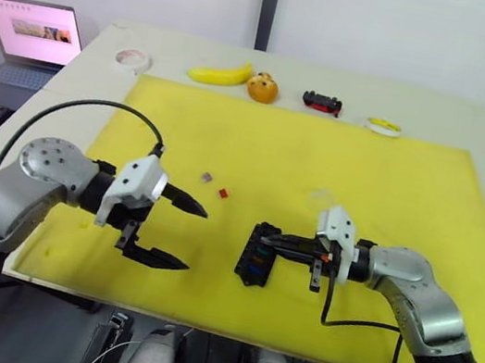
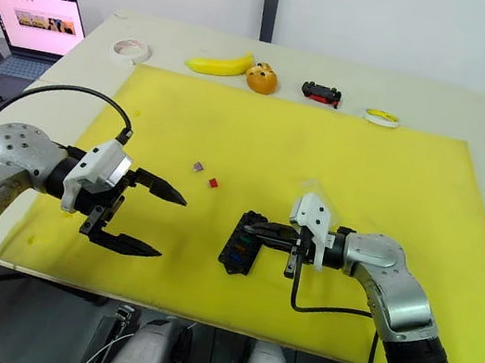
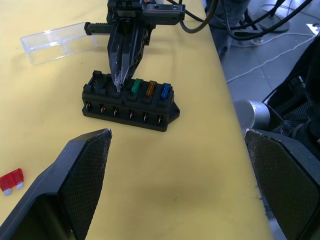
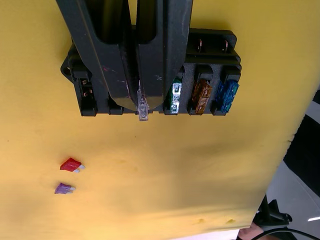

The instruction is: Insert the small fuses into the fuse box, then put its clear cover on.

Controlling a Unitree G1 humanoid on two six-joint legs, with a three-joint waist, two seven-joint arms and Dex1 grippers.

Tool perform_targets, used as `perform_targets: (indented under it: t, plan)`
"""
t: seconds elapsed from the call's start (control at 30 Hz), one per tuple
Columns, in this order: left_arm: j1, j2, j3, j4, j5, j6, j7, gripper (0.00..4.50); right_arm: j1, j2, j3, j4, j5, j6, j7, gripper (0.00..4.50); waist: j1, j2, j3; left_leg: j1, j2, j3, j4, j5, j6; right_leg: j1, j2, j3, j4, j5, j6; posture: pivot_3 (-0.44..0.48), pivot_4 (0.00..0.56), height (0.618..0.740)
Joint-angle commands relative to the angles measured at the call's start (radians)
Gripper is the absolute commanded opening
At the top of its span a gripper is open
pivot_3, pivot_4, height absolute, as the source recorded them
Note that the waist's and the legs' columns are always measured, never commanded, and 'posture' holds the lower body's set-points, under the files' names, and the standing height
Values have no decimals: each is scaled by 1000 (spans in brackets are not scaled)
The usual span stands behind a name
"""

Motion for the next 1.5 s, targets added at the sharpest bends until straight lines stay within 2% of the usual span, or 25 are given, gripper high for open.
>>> perform_targets:
  t: [0.03,0.6,0.7,0.8,1.1,1.5]
  plan:
    - [5,5,17,-26,4,-18,0,4476,12,-11,16,5,-33,-9,2,0,0,0,0,0,0,0,0,0,0,0,0,0,0,0,0,0,150,737]
    - [5,-3,13,-35,4,-13,21,4476,-32,-42,39,-50,-45,98,-6,0,0,0,-1,1,0,0,0,0,0,1,0,0,0,0,0,0,150,737]
    - [5,-3,13,-35,4,-13,24,4500,-34,-40,38,-59,-41,108,-8,1079,-1,0,-1,1,0,0,0,0,0,1,0,0,1,0,0,0,150,737]
    - [5,-3,14,-34,5,-13,24,4500,-39,-38,32,-79,-32,117,-12,2469,-1,0,-1,1,0,0,0,0,0,1,0,0,1,0,0,0,150,737]
    - [-3,-8,9,-27,8,-16,26,4500,-92,-30,-24,-101,24,167,-24,2469,0,0,-1,1,0,0,0,0,0,1,0,0,1,0,0,0,150,737]
    - [-15,-16,9,-20,21,-18,23,4500,-117,-39,-21,-83,46,200,-13,2469,-1,0,-1,1,0,0,0,0,0,1,0,0,1,0,0,0,150,737]
